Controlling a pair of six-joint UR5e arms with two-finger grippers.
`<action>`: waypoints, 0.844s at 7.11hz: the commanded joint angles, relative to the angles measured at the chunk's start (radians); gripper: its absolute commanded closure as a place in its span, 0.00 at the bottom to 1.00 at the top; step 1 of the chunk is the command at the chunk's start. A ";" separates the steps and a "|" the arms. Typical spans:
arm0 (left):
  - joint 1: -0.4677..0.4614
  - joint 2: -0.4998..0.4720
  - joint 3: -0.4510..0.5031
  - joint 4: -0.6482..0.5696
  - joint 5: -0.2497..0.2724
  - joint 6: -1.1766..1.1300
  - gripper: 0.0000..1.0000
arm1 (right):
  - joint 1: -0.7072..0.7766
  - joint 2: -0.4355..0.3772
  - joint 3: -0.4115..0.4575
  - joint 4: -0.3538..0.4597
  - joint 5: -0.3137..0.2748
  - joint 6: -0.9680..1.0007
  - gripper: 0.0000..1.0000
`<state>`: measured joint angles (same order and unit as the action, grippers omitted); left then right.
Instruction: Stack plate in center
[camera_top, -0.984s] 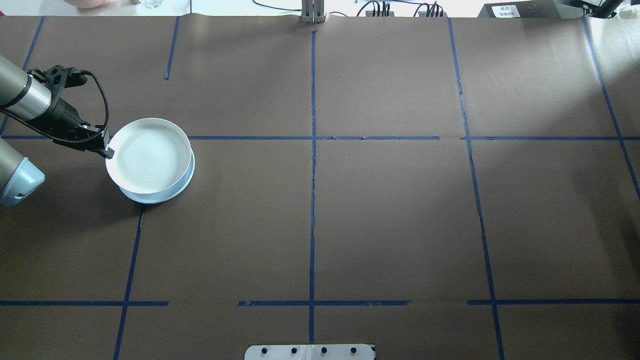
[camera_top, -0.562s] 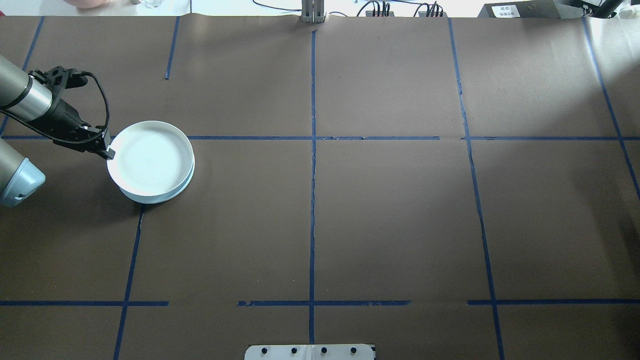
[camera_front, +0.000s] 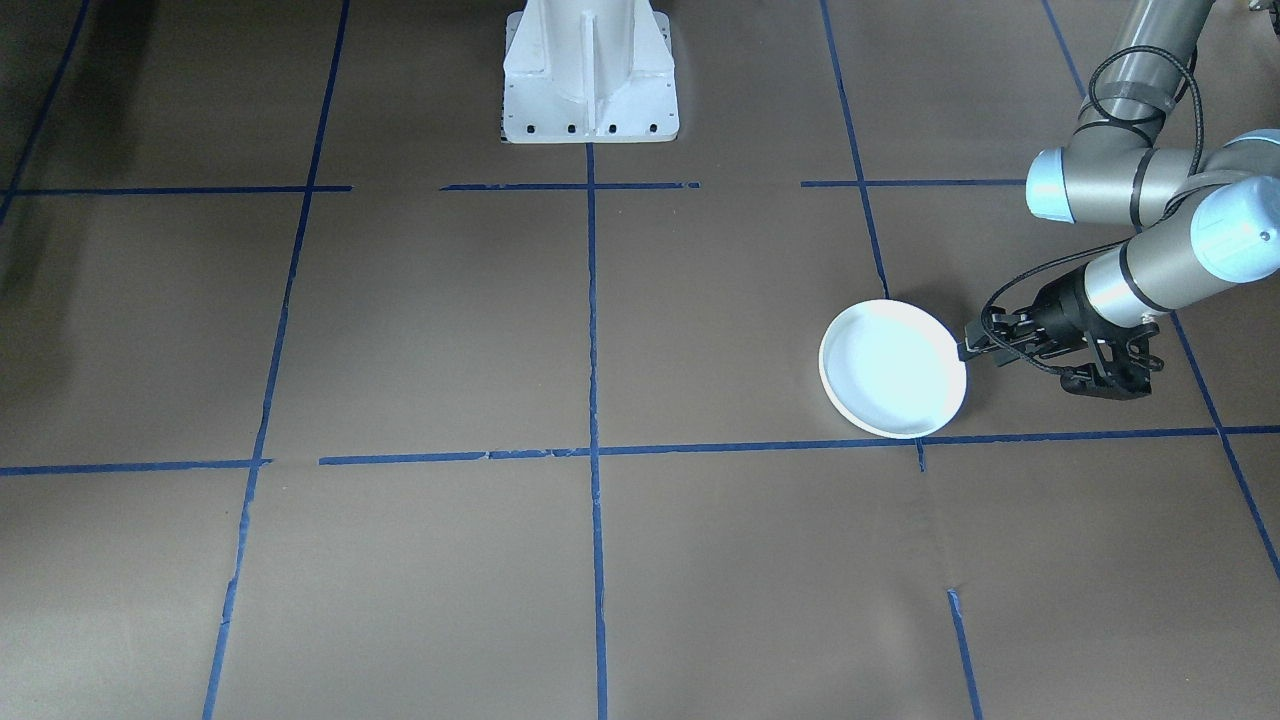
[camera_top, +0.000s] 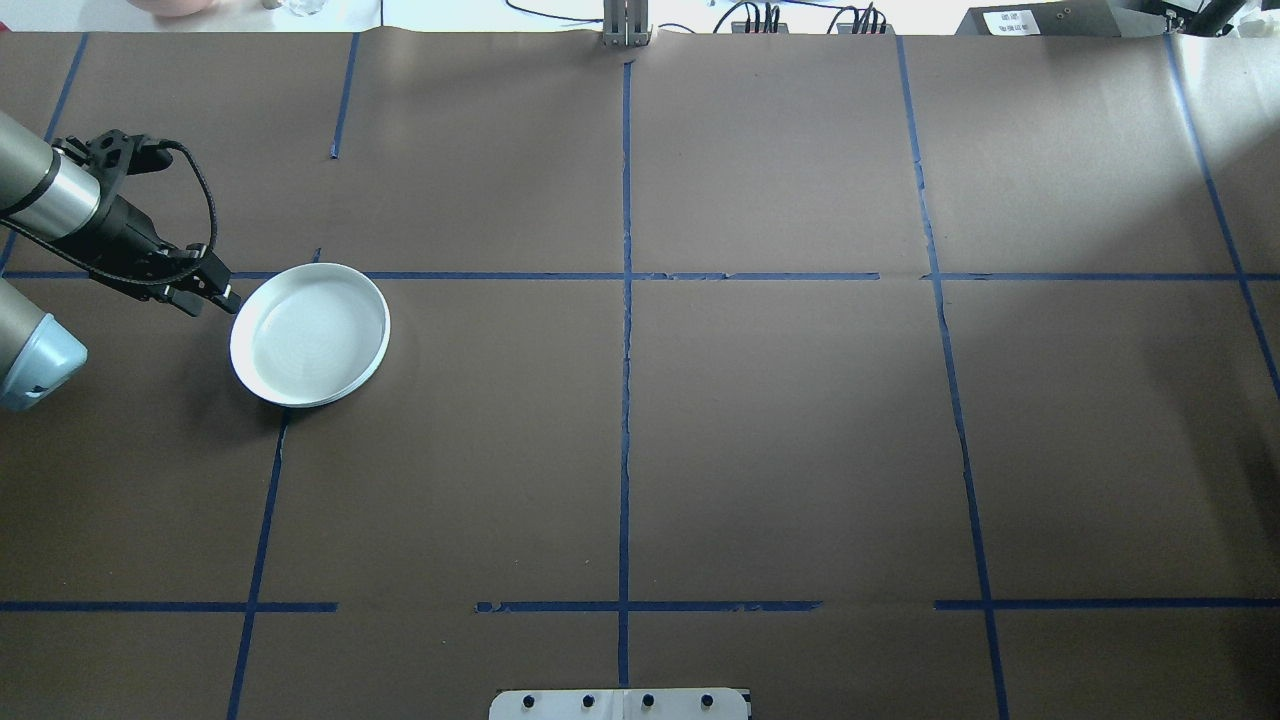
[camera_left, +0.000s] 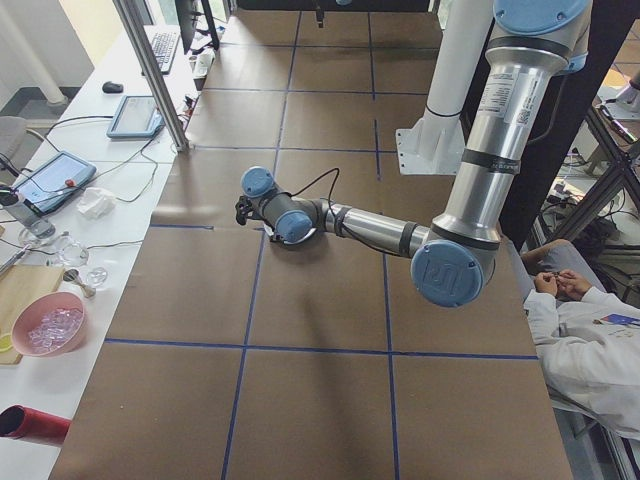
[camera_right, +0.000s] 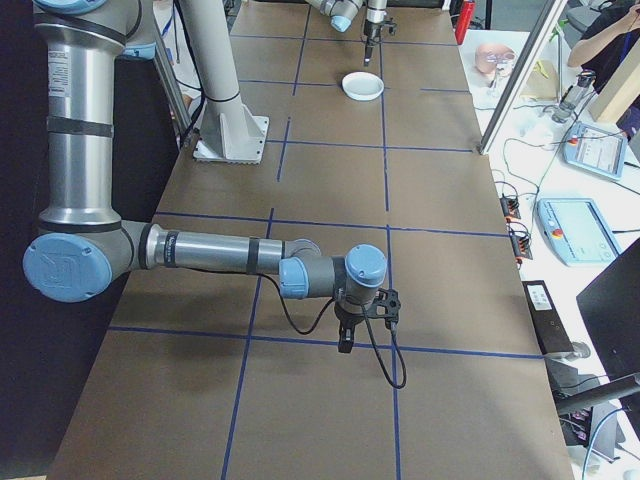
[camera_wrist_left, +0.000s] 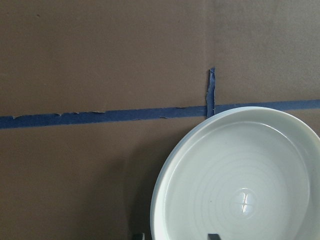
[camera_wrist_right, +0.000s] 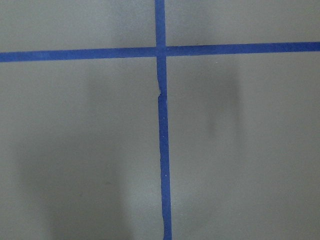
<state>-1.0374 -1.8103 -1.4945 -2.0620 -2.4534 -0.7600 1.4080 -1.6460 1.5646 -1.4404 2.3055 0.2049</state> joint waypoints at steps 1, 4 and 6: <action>-0.108 0.037 0.000 0.016 0.010 0.153 0.29 | 0.000 0.000 0.000 0.000 0.000 0.001 0.00; -0.338 0.123 -0.003 0.220 0.075 0.594 0.00 | -0.001 0.000 0.000 0.000 0.000 0.001 0.00; -0.487 0.160 -0.003 0.391 0.111 0.837 0.00 | -0.001 0.000 0.000 0.000 0.000 0.001 0.00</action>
<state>-1.4264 -1.6759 -1.4964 -1.7840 -2.3655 -0.0882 1.4070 -1.6460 1.5646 -1.4404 2.3056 0.2055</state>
